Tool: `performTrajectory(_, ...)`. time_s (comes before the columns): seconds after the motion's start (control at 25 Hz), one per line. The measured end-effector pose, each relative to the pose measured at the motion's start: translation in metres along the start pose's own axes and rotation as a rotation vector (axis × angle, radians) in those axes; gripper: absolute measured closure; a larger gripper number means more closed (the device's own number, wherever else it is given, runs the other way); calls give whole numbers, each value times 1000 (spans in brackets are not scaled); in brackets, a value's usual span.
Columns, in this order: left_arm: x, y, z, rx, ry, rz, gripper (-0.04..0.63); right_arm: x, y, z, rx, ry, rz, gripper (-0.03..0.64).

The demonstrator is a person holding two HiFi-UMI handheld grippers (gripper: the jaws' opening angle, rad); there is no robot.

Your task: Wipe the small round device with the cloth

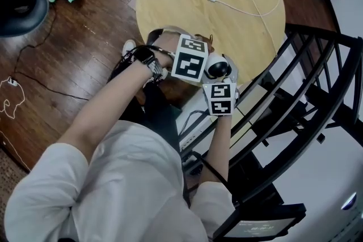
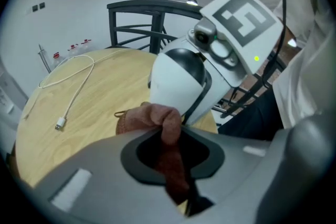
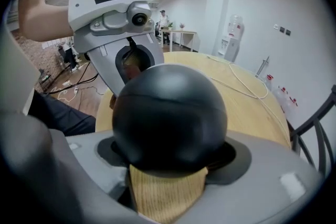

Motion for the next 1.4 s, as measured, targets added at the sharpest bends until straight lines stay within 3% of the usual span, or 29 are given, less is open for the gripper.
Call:
performTrajectory(0.12, 0, 2, -3, -27, 13, 41, 532, 0, 4, 1, -33, 20, 1, 245)
performTrajectory(0.24, 2, 2, -2, -93, 32, 103, 532, -5, 7, 5, -89, -13, 78, 243)
performTrajectory(0.4, 3, 17, 8, -155, 36, 198, 532, -8, 11, 5, -117, -133, 115, 238)
performTrajectory(0.6, 9, 23, 16, -207, 9, 253, 532, -14, 13, 0, -190, -298, 221, 238)
performTrajectory(0.76, 7, 21, 14, -232, 13, 278, 532, -15, 12, -4, -181, -391, 260, 249)
performTrajectory(1.24, 2, 26, 13, -329, 20, 339, 532, -7, 14, -1, -213, -299, 151, 252)
performTrajectory(1.4, -2, 28, 17, -359, -64, 379, 532, -5, 14, 1, -205, -239, 75, 253)
Point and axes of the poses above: the fingertips, and each gripper's own axes: z backward along the fingers, x to its left, y out of its underside, the point moved 7 cm from there along z, backward along the fingers, and after that the axes turned 12 degrees about y, right-handed, at the moved point
